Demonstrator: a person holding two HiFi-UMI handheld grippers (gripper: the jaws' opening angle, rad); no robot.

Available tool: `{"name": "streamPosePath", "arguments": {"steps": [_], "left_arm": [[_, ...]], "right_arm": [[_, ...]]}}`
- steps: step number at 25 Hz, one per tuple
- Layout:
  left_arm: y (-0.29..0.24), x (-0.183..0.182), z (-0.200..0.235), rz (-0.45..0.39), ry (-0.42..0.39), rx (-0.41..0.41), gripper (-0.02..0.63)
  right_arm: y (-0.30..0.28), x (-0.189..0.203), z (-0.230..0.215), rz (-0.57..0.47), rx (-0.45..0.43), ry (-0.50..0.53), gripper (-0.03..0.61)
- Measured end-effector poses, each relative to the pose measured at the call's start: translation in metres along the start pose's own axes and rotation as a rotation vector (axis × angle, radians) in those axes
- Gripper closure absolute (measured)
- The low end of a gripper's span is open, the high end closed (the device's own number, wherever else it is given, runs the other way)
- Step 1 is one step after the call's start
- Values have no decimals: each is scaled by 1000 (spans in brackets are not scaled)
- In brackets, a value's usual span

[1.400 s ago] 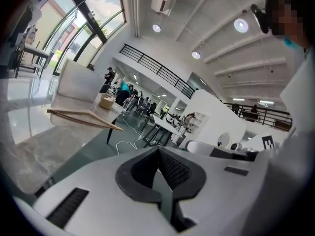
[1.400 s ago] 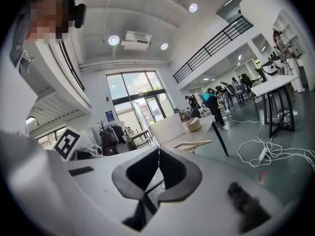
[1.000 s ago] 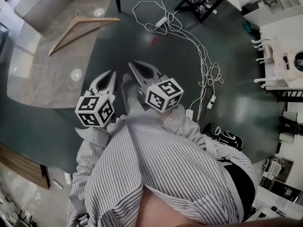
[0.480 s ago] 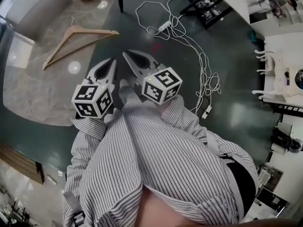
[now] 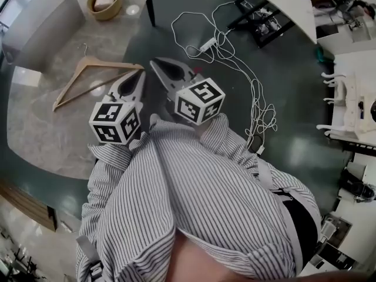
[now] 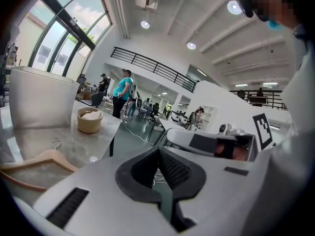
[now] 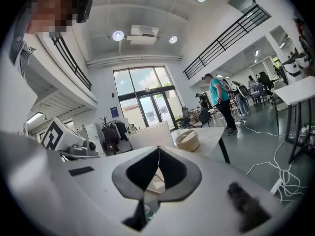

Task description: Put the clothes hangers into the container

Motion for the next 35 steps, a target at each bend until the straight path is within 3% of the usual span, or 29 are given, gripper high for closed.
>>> {"name": "streamPosePath", "arguments": {"steps": [12, 27, 35], "left_arm": [[-22, 0, 32, 34, 70, -97, 603], [-21, -16, 67, 106, 57, -72, 604], [-15, -7, 68, 148, 65, -55, 603]], "right_arm": [[-28, 8, -35, 71, -13, -45, 563], [-52, 8, -30, 68, 38, -94, 563], [-52, 18, -22, 97, 65, -105, 563]]}}
Point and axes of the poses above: the fingertips, and each gripper's own axes: y backward along the fingers, z to its left, x out of its underside, the point moved 7 cm from there along y, backward along the fingers, and after that the axes turned 2 degrees about y, right-handed, at the moved point
